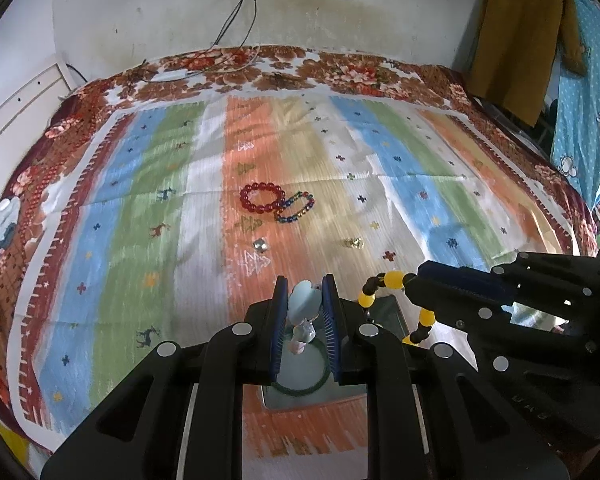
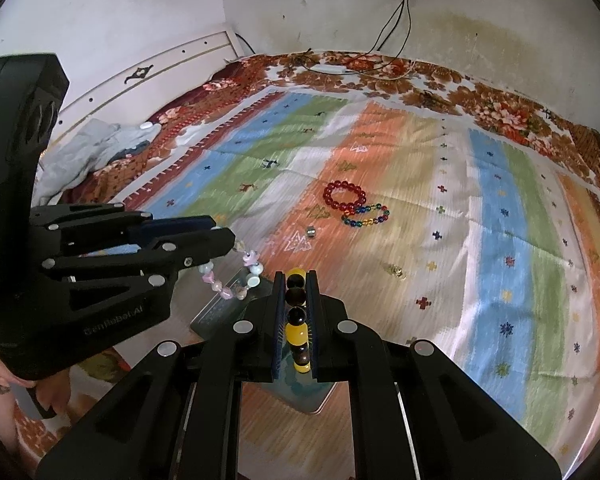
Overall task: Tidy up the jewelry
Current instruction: 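Open left gripper releasing the white bracelet into the tin while right gripper releases the yellow-black bracelet, then move left gripper to the silver square charm while right gripper moves to the gold spiral charm, then close left gripper on the silver square charm while right gripper closes on the gold spiral charm, then carry both held charms back over the silver tin, then open left gripper dropping the silver charm into the tin while right gripper drops the gold charm, then move left gripper to the red bead bracelet while right gripper moves to the multicolour bracelet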
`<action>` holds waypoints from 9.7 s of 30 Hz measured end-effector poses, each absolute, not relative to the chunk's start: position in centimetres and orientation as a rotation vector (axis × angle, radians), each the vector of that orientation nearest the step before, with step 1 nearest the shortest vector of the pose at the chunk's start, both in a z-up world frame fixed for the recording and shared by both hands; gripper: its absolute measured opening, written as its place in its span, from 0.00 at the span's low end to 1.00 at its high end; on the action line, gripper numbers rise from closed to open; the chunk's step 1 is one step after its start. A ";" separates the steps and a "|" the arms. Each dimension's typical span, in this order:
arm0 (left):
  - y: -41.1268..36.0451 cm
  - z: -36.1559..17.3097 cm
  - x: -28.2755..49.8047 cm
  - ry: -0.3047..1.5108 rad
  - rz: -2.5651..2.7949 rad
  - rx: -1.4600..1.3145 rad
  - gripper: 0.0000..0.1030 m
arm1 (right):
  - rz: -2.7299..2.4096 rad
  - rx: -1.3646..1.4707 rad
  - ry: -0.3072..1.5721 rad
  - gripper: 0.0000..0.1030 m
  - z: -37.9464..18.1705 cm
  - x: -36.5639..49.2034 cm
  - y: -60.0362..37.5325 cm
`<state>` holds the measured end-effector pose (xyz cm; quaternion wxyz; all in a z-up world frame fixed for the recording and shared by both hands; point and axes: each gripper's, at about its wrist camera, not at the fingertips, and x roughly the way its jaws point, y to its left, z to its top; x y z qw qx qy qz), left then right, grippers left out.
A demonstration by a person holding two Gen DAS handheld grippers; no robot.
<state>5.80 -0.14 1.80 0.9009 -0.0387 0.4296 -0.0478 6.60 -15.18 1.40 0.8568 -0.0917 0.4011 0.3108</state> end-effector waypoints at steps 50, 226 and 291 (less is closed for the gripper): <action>2.6 -5.3 17.2 1.145 -0.023 -0.144 0.40 | 0.452 -0.176 1.071 0.57 -6.0 19.6 -18.4; 3.2 -3.2 11.4 1.019 -0.007 -0.123 0.52 | 0.539 -0.123 1.021 0.54 -5.6 13.3 -16.9; 6.9 -11.2 29.2 1.082 0.069 -0.176 0.85 | 0.441 -0.143 1.095 0.66 -12.0 30.1 -11.8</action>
